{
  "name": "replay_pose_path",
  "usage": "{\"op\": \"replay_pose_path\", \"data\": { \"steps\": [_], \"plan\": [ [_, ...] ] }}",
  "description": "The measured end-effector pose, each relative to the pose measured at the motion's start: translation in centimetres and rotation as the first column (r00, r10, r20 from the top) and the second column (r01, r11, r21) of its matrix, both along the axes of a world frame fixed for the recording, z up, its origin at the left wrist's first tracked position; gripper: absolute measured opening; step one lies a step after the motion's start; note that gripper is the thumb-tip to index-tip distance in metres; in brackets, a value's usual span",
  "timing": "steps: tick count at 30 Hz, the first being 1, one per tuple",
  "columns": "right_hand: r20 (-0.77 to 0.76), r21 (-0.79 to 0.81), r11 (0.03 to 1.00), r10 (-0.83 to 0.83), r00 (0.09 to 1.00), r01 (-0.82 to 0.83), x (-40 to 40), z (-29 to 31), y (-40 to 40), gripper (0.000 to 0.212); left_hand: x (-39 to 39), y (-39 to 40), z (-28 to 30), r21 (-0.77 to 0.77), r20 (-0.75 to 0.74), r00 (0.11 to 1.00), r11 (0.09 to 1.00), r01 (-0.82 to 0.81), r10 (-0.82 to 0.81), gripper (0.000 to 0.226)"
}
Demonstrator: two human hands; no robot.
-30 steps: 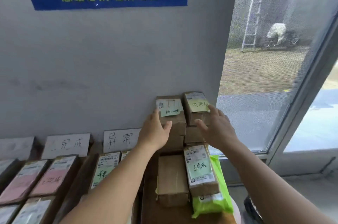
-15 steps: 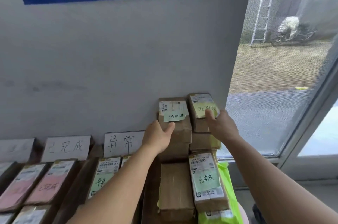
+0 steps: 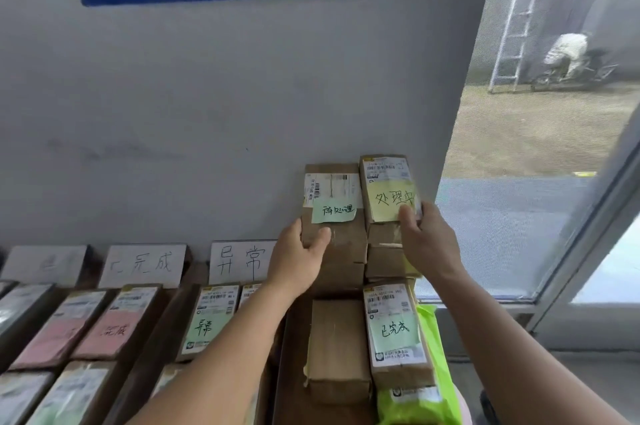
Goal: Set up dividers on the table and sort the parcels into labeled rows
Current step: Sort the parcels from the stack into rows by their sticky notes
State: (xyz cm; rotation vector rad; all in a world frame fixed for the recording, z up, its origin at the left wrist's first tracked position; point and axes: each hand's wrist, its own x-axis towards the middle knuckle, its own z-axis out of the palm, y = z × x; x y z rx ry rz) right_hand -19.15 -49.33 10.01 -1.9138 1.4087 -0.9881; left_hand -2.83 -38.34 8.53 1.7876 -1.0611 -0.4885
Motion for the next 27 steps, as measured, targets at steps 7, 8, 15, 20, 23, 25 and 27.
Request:
{"op": "replay_pose_path", "data": {
  "steps": [7, 8, 15, 20, 23, 25, 27],
  "plan": [
    [0.124, -0.026, 0.998, 0.067, 0.99, -0.065, 0.1, 0.9, 4.2, 0.02, -0.8, 5.2, 1.3, -0.149, -0.139, 0.99, 0.988, -0.047, 0.026, 0.027],
    [0.142, -0.027, 0.996, 0.085, 0.986, -0.082, 0.2, 0.9, 4.9, 0.02, -0.7, 6.1, 1.4, -0.154, -0.144, 0.989, 0.986, -0.057, 0.035, 0.028],
    [0.198, -0.033, 0.98, 0.197, 0.96, -0.194, 2.4, 1.5, 10.3, 0.039, 0.4, 12.8, 1.4, -0.148, -0.173, 0.973, 0.972, -0.18, 0.154, 0.042],
    [0.179, -0.029, 0.971, 0.238, 0.955, -0.237, 4.9, 1.4, 14.7, 0.033, 2.1, 18.5, 0.9, -0.136, -0.235, 0.947, 0.957, -0.256, 0.22, 0.037],
    [0.175, -0.019, 0.958, 0.285, 0.942, -0.286, 6.8, 1.4, 18.3, 0.026, 3.3, 22.4, 0.8, -0.131, -0.26, 0.929, 0.944, -0.303, 0.262, 0.034],
    [0.171, -0.012, 0.95, 0.308, 0.936, -0.311, 8.2, 1.4, 21.0, 0.026, 4.4, 25.3, 0.8, -0.143, -0.276, 0.923, 0.938, -0.316, 0.268, 0.038],
    [0.154, -0.012, 0.946, 0.323, 0.934, -0.325, 9.5, 1.4, 24.0, 0.022, 5.5, 28.5, 0.8, -0.135, -0.273, 0.92, 0.935, -0.327, 0.282, 0.048]
  ]
}}
